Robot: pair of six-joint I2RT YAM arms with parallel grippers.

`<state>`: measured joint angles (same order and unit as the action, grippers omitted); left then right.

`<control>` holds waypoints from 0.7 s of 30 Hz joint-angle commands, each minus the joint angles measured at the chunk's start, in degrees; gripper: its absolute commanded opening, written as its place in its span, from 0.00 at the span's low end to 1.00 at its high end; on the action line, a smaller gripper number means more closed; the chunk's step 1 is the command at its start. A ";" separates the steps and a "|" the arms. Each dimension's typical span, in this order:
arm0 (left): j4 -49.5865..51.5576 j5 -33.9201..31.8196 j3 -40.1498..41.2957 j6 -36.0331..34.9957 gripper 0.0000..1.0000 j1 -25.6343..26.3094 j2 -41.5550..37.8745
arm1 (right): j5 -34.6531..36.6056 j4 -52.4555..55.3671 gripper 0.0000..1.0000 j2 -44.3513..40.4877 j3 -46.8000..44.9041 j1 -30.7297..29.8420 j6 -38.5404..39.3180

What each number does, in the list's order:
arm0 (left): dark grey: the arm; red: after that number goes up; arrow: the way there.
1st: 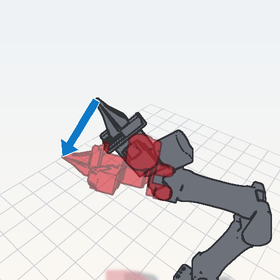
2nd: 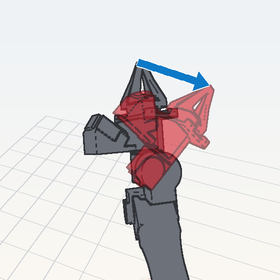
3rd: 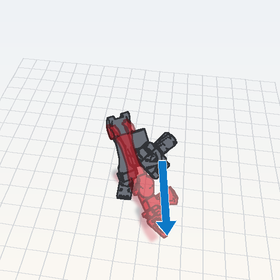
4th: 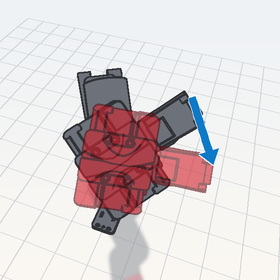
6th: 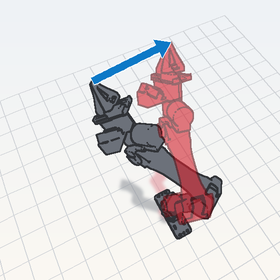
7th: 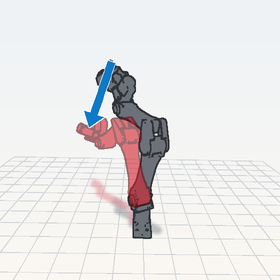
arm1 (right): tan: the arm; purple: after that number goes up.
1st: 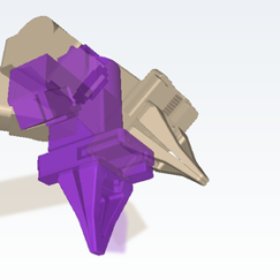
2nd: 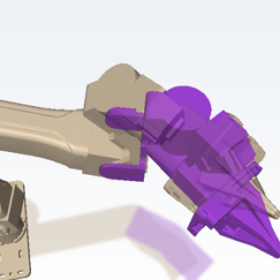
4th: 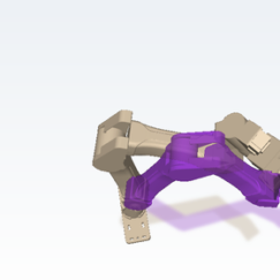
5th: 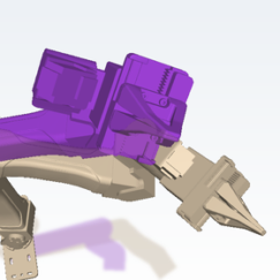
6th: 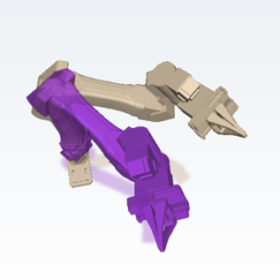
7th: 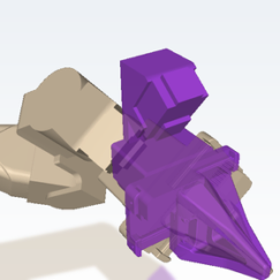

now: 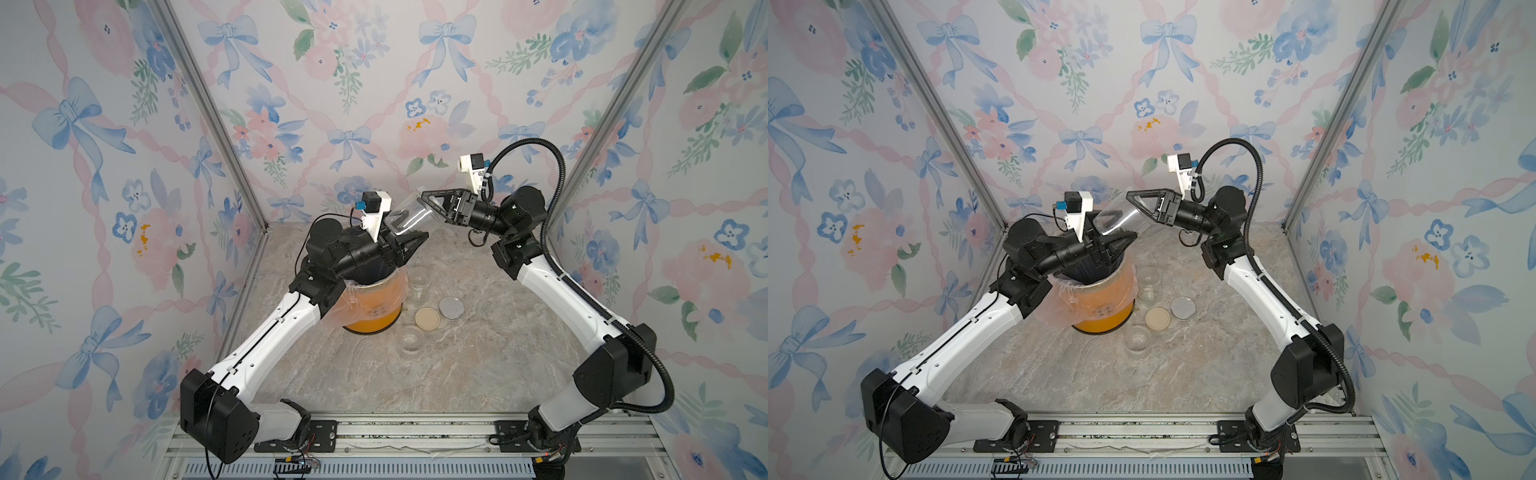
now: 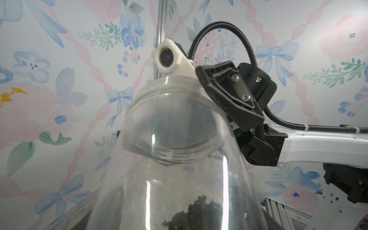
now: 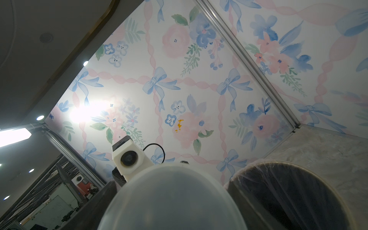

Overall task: Empty moldy tea leaves from jars
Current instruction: Unscrew the lid from the jar.

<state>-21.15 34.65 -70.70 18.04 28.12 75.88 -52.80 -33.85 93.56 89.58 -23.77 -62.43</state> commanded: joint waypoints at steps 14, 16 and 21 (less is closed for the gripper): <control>-11.72 6.25 -9.45 14.26 0.29 -6.44 7.44 | -3.46 -15.48 0.51 15.94 21.14 5.55 -9.34; -11.68 6.22 -9.65 14.13 0.29 -6.95 7.62 | -3.20 -13.68 0.51 16.82 23.13 5.88 -8.62; -11.71 6.47 -9.92 14.38 0.29 -8.02 7.67 | -2.66 -9.60 0.51 17.70 26.66 6.11 -6.44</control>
<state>-28.95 39.81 -78.83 29.15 22.61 84.60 -59.66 -42.74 111.07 112.12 -21.69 -70.91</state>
